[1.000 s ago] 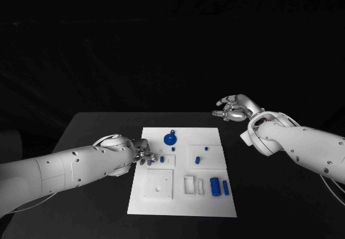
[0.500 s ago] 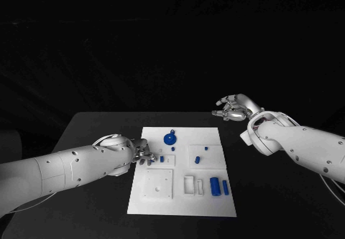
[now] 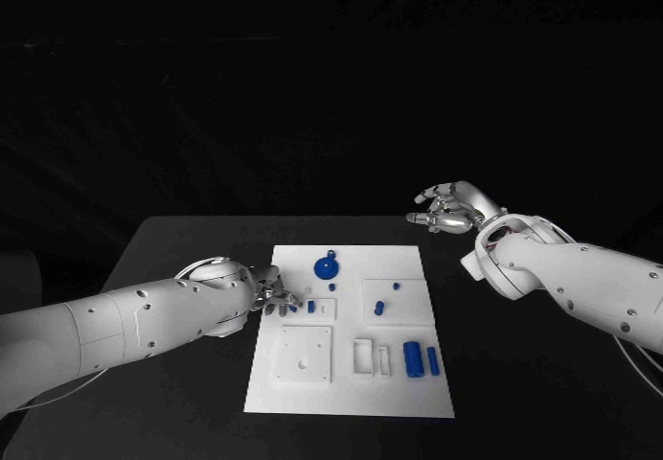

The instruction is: Assemble the parts on the task board

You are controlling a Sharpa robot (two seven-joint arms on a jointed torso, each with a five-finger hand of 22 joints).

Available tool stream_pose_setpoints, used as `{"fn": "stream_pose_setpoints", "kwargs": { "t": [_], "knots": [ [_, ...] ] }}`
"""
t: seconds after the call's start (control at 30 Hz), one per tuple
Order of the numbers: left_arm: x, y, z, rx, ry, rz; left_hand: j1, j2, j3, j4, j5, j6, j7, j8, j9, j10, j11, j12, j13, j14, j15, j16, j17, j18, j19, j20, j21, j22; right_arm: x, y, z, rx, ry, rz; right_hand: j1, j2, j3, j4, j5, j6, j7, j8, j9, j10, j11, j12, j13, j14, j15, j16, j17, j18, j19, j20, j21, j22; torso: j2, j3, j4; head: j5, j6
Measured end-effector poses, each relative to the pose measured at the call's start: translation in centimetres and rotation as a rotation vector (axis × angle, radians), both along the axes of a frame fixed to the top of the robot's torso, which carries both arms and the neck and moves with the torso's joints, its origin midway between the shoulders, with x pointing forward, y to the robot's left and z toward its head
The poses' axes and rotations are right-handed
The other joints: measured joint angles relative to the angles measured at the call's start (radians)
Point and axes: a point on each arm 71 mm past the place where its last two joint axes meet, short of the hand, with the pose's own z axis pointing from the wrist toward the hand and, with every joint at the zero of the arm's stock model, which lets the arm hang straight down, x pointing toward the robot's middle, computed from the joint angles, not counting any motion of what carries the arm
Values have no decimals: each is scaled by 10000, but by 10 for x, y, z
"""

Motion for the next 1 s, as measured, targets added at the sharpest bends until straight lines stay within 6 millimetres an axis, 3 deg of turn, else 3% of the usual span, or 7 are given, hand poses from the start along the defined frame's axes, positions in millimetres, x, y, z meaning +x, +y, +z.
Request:
{"fn": "stream_pose_setpoints", "kwargs": {
  "t": [0.5,0.9,1.0],
  "knots": [
    [0,5,-3,127,55,171,-16,-560,-169,303,0,-7,3,-91,57,-37,-36,0,1,-40,-32,0,1,-1,-37,36,-40,1,0,0,-1,-1,15,-4,0,0,0,0,39,21,-21,0,-9,0,0,0,-10,0,0,0,9,-9,0,0,0,0,-1,1,-1,-15,-20],
    [-1,5,-3,60,94,216,30,-606,-148,431,0,-10,-1,-91,76,-37,-36,-1,1,-41,-28,0,1,-1,-37,36,-40,-1,0,0,-2,-2,28,-5,0,0,0,0,39,20,-20,0,-8,0,0,0,-19,0,0,0,9,-14,0,0,0,-1,-2,1,0,-6,-22],
    [-1,5,-3,36,78,234,37,-725,-136,568,0,-12,-3,-91,95,-37,-36,-1,1,-53,-15,0,1,-1,-37,35,-40,-1,0,0,-2,-1,31,-1,0,0,0,0,39,19,-19,0,-8,0,0,0,-19,0,0,0,10,-15,0,0,0,-1,-2,3,0,-4,-25]
  ]
}}
